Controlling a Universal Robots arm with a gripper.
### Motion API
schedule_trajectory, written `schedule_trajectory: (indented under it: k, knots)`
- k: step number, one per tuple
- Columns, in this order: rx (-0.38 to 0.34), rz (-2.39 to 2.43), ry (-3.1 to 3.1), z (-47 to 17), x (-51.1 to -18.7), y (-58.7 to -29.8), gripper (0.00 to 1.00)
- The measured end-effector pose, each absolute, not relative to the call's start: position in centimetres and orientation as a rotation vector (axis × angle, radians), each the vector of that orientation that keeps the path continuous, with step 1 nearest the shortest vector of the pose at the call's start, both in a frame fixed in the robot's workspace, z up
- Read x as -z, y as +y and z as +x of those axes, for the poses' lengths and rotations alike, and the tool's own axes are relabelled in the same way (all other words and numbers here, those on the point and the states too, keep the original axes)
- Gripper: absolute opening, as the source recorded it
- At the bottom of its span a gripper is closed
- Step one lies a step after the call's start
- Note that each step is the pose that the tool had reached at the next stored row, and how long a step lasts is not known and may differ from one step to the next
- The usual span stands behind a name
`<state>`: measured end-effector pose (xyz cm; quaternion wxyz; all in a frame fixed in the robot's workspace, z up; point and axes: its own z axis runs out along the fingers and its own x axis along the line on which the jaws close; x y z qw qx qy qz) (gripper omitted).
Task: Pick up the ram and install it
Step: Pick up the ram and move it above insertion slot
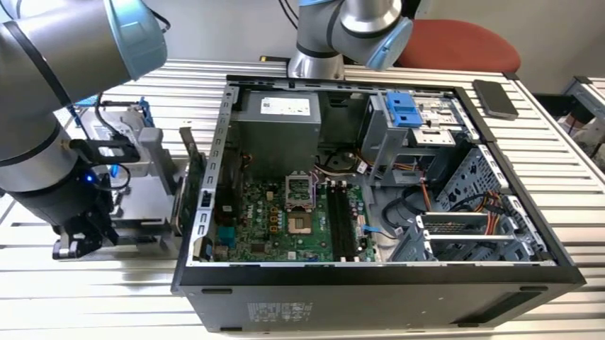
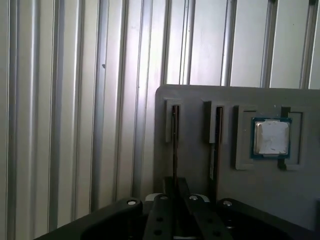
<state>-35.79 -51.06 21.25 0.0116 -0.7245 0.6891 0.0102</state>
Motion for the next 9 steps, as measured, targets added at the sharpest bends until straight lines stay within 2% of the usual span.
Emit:
schedule_trajectory:
  k: [9]
  knots:
    - [-0.032,-2.259,2.149,-35.8,-25.1,-51.1,0.00]
